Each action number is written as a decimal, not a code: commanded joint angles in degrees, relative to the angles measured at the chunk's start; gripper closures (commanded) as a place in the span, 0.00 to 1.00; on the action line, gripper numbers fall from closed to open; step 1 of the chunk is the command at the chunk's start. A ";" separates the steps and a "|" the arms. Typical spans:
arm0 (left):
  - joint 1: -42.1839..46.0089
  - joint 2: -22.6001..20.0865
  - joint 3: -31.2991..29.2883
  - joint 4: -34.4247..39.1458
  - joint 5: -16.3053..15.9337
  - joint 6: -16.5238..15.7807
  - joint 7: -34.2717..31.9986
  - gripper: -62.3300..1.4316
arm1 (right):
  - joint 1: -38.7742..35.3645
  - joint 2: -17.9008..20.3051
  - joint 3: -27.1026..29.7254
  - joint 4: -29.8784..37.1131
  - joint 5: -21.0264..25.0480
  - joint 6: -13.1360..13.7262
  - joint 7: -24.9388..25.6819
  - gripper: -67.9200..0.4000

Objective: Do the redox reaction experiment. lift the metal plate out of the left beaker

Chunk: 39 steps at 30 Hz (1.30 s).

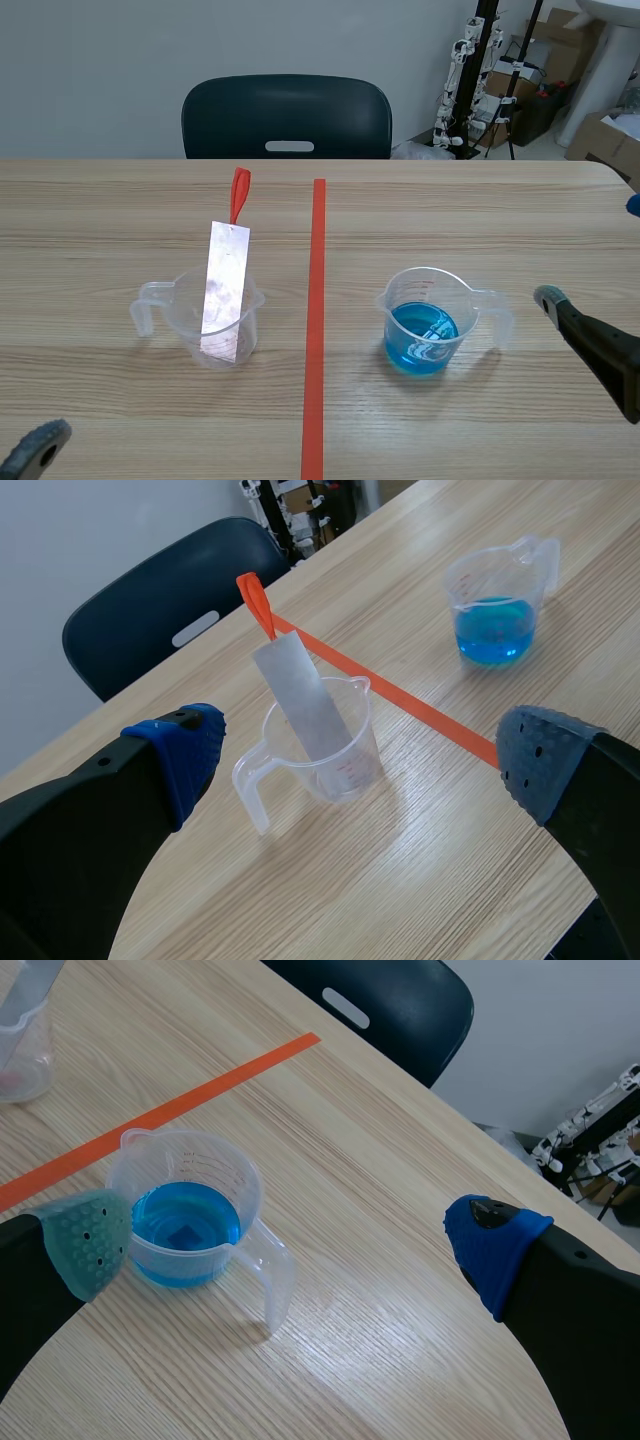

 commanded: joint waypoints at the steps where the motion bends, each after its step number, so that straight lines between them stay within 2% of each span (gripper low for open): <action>1: 0.13 -0.17 -0.07 0.98 -0.61 0.44 -1.01 0.08 | 0.50 0.55 0.66 0.46 0.44 0.04 1.03 0.00; 39: 0.15 -0.17 -0.07 0.98 -0.79 0.42 -1.44 0.08 | 1.81 0.94 0.66 0.46 0.48 0.48 1.44 0.00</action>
